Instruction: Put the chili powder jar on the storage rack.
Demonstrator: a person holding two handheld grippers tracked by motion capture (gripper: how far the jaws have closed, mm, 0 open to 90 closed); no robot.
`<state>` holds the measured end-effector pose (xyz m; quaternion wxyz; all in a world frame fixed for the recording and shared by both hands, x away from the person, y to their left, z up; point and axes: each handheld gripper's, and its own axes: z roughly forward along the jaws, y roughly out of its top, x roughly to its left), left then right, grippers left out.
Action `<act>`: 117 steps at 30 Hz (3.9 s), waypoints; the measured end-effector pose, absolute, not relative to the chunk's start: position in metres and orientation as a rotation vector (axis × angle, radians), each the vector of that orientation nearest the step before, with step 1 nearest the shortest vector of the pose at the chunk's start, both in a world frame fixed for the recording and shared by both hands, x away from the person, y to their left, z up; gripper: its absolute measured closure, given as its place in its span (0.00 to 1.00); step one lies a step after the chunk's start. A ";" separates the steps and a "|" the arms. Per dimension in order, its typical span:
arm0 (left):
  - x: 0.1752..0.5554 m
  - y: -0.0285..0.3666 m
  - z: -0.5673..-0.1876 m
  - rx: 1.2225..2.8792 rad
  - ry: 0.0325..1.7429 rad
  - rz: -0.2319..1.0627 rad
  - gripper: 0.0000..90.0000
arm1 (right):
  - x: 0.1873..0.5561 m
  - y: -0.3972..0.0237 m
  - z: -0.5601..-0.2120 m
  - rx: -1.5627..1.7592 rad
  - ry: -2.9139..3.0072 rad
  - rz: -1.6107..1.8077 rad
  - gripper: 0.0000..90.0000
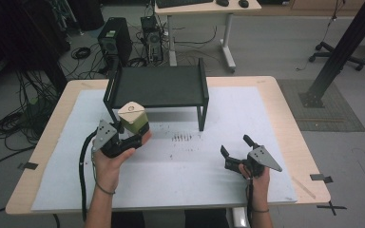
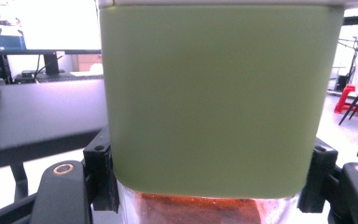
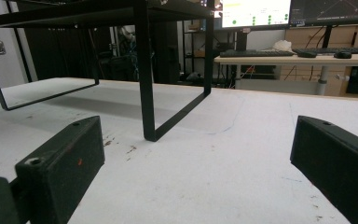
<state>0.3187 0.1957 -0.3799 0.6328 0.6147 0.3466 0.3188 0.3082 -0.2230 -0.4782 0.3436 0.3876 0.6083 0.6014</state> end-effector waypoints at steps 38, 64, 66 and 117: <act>0.370 0.201 -0.312 1.421 0.792 0.785 0.32 | 0.308 -0.223 -0.478 1.004 1.586 1.558 0.03; 0.422 0.198 -0.318 1.399 0.847 0.809 0.32 | 0.308 -0.223 -0.478 1.001 1.588 1.562 0.03; 0.424 0.198 -0.320 1.399 0.852 0.807 0.32 | 0.308 -0.223 -0.478 1.002 1.588 1.563 0.03; 0.435 0.198 -0.330 1.415 0.848 0.818 0.32 | 0.308 -0.223 -0.478 0.998 1.588 1.561 0.03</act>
